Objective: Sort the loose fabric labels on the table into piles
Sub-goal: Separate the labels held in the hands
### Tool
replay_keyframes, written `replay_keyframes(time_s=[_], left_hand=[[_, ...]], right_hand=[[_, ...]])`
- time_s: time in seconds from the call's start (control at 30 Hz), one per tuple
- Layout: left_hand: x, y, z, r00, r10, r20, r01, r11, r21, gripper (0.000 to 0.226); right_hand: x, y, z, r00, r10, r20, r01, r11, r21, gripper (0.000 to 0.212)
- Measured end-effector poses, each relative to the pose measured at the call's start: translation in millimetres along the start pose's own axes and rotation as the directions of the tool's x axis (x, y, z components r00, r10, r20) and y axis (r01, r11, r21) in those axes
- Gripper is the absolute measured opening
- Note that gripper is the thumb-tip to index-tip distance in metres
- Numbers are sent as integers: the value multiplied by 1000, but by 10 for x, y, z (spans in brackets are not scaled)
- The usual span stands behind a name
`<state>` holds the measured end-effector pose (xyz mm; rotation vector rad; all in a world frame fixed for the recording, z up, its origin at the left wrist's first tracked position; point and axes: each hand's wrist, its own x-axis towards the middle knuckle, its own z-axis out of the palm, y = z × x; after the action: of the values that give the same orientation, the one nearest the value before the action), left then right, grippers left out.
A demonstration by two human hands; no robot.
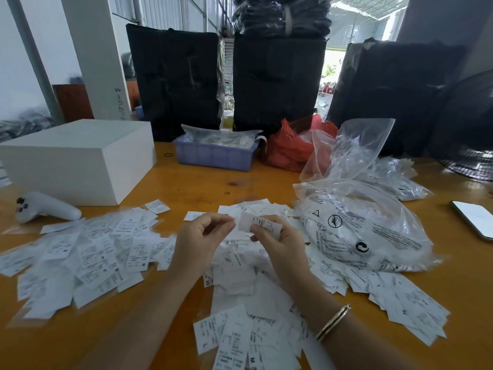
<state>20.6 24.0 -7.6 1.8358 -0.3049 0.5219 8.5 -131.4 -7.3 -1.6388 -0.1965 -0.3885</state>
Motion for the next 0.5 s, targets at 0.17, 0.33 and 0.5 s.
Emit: replay_keyframes(time_s=[0.17,0.33,0.5], left_hand=[[4,1,2,1000,-22,9,22,1000,-16,9],[5,27,-4,999,-44,20,45,998,-48,11],[-6,52,-7,997,-68,40,72,993,-89,6]], right_hand=[[-7,18,15,998,7,59,-3,998,-68,13],[2,25,-9,998,-9,63,11,999,-34,14],[10,31,-6,999,31,36,-34,996,81,11]])
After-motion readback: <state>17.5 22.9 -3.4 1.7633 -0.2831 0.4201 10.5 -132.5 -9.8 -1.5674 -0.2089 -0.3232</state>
